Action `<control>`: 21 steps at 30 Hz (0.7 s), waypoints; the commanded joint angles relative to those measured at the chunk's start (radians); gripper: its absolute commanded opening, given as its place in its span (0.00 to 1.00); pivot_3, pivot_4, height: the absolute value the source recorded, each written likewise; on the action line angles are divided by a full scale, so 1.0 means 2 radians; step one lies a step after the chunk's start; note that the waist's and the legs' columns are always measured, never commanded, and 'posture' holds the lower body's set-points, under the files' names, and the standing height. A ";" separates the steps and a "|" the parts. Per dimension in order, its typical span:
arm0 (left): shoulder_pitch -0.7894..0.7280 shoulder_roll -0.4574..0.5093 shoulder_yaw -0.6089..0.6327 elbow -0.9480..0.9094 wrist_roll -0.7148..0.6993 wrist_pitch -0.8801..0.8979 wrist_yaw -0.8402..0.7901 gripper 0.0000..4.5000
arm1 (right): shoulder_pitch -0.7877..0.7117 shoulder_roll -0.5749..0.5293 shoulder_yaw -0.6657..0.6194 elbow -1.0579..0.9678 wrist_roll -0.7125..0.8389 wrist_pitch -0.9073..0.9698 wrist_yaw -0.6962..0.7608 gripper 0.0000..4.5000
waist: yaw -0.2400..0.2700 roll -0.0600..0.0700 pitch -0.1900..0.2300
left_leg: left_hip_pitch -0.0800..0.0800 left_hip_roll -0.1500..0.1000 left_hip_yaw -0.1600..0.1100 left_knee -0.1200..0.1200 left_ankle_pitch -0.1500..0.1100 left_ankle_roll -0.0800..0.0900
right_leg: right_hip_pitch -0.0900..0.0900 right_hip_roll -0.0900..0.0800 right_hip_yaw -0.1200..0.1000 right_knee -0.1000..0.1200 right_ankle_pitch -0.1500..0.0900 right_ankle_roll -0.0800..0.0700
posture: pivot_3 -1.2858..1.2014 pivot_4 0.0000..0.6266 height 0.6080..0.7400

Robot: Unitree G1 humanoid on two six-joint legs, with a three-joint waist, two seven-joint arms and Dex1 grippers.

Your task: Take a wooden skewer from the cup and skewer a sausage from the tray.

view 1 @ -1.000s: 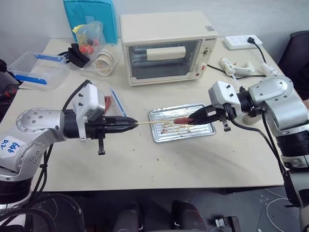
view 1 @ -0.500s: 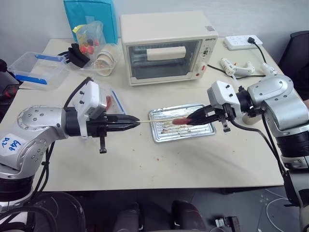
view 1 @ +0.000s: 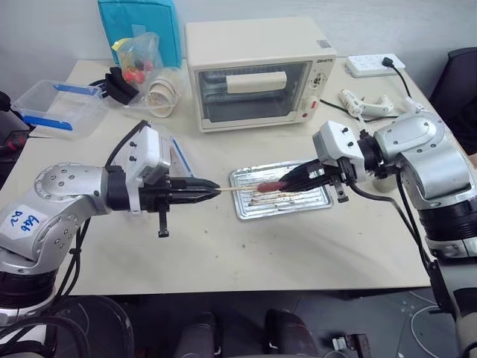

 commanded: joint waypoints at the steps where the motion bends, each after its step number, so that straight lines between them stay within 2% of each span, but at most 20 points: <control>1: -0.018 -0.012 -0.019 -0.006 0.009 -0.012 0.000 0.00 | -0.022 0.009 -0.015 -0.050 0.026 0.006 0.001 0.08 | 0.000 0.000 0.000 | 0.000 0.000 0.000 0.000 0.000 0.000 | 0.000 0.000 0.000 0.000 0.000 0.000 | 0.52 0.24 1.00; 10: -0.023 -0.031 -0.033 0.003 0.032 -0.024 -0.005 0.00 | -0.022 0.015 -0.019 -0.073 0.033 0.027 -0.008 0.08 | 0.000 0.000 0.000 | 0.000 0.000 0.000 0.000 0.000 0.000 | 0.000 0.000 0.000 0.000 0.000 0.000 | 0.52 0.24 1.00; 13: -0.015 -0.029 -0.027 0.000 0.032 -0.023 -0.006 0.00 | -0.021 0.006 -0.019 -0.073 0.034 0.038 -0.003 0.24 | 0.000 0.000 0.000 | 0.000 0.000 0.000 0.000 0.000 0.000 | 0.000 0.000 0.000 0.000 0.000 0.000 | 0.52 0.24 1.00; 18: 0.008 -0.022 -0.010 -0.015 0.027 -0.020 0.005 0.00 | -0.020 0.003 -0.024 -0.067 0.029 0.027 -0.012 0.58 | 0.000 0.000 0.000 | 0.000 0.000 0.000 0.000 0.000 0.000 | 0.000 0.000 0.000 0.000 0.000 0.000 | 0.52 0.24 1.00; 21: 0.031 -0.021 0.017 -0.039 0.017 -0.010 0.029 0.00 | -0.025 -0.004 -0.028 -0.052 0.023 0.013 -0.011 0.58 | 0.000 0.000 0.000 | 0.000 0.000 0.000 0.000 0.000 0.000 | 0.000 0.000 0.000 0.000 0.000 0.000 | 0.52 0.24 1.00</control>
